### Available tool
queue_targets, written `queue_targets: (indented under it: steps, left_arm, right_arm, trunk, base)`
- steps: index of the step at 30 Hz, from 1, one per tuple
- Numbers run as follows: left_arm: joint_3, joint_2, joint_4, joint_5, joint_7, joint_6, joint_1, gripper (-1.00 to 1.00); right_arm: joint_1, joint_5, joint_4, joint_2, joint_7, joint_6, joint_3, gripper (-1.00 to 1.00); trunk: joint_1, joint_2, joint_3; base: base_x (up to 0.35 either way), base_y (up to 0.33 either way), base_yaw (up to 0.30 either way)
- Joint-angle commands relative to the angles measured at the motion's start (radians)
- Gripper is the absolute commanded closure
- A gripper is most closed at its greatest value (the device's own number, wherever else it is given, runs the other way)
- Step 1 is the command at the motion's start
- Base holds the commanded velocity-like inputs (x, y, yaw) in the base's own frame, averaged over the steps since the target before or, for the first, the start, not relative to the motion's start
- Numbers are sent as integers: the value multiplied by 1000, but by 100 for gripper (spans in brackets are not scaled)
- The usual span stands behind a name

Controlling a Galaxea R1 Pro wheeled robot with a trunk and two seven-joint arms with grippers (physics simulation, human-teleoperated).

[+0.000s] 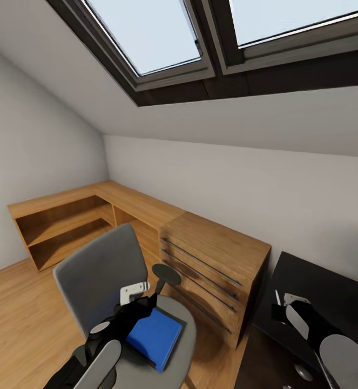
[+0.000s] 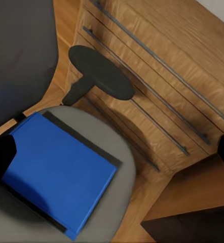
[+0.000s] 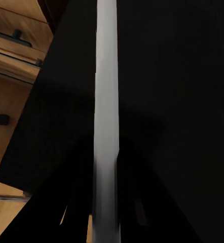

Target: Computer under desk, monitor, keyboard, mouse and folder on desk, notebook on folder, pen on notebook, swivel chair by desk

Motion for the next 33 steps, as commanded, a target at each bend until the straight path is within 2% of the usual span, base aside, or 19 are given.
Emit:
queue_targets:
  steps: [1,16,26,27,29,31,33]
  left_arm:
    - [-2,1,-4,7,8,1,-1,-100]
    - [-2,-1,-13,8,10,1,-2,-100]
    - [-2,-1,-11,8,10,1,-2,-100]
    - [-8,-1,-5,10,10,3,-2,-100]
    - [-19,-12,-4,10,10,2,-2,-100]
    - [-29,-12,-4,10,10,2,-2,-100]
    - [-28,-16,-3,10,10,2,-1,-100]
  right_arm:
    - [-5,-12,6,-1,-8,3,8,100]
    - [-21,-12,35,-2,-10,-11,8,100]
    - [-22,-13,10,-1,-5,-61,4,100]
    - [-22,-18,5,-7,-11,-55,-1,100]
    - [-22,-18,-7,-3,-14,-47,-3,100]
    - [-22,-18,-7,-3,-14,-47,-3,100]
    - [-22,-16,-6,0,-12,-52,-3,100]
  trunk:
    - [0,-1,-2]
    - [58,-106,-49]
    - [96,-176,-80]
    - [96,-176,-80]
    - [96,-176,-80]
    - [96,-176,-80]
    - [96,-176,-80]
  base:
    - [3,0,0]
    - [0,0,0]
    - [0,0,0]
    - [0,0,0]
    - [0,0,0]
    - [0,0,0]
    - [0,0,0]
